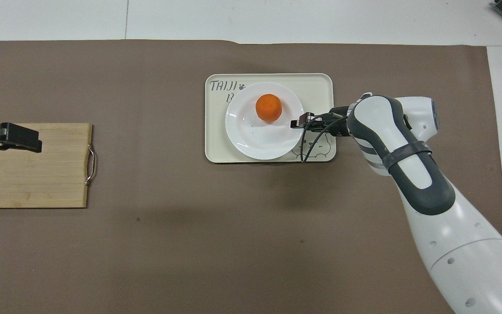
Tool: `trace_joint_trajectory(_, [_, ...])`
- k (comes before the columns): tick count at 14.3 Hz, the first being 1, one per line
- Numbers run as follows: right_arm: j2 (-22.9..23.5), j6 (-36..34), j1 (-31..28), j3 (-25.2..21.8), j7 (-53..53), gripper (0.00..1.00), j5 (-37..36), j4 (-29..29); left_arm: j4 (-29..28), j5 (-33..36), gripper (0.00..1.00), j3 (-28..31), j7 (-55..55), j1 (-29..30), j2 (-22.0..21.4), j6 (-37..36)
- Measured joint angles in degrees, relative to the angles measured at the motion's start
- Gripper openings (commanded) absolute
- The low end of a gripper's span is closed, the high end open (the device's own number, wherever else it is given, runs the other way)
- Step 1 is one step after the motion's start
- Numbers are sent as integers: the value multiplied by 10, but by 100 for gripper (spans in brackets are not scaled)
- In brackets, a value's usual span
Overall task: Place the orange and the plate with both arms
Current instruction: 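Open the right gripper and draw it back from the plate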
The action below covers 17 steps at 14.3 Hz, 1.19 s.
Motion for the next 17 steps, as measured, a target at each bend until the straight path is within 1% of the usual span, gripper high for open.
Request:
trace_joint_trajectory(1, [0, 4, 3, 0, 0, 100, 0, 0, 0, 0, 100, 0, 0, 0, 0, 0])
trace_joint_trajectory(2, [0, 6, 4, 0, 0, 100, -4, 0, 0, 0, 100, 0, 0, 0, 0, 0])
trace_joint_trajectory(4, [0, 12, 4, -1, 0, 100, -43, 2, 0, 0, 100, 0, 0, 0, 0, 0])
trace_joint_trajectory(6, [-3, 15, 4, -5, 7, 100, -104, 6, 0, 0, 100, 0, 0, 0, 0, 0])
trace_joint_trajectory(8, [-12, 23, 4, -7, 46, 100, -171, 12, 0, 0, 100, 0, 0, 0, 0, 0])
trace_joint_trajectory(10, [-26, 43, 4, -7, 99, 100, -263, 16, 0, 0, 100, 0, 0, 0, 0, 0])
trace_joint_trajectory(13, [-57, 48, 1, -8, 163, 100, -394, 17, 0, 0, 100, 0, 0, 0, 0, 0])
trace_joint_trajectory(15, [-82, 25, -14, -13, 173, 100, -443, 17, 0, 0, 100, 0, 0, 0, 0, 0])
trace_joint_trajectory(17, [-109, -16, -34, -31, 177, 100, -466, 17, 0, 0, 100, 0, 0, 0, 0, 0])
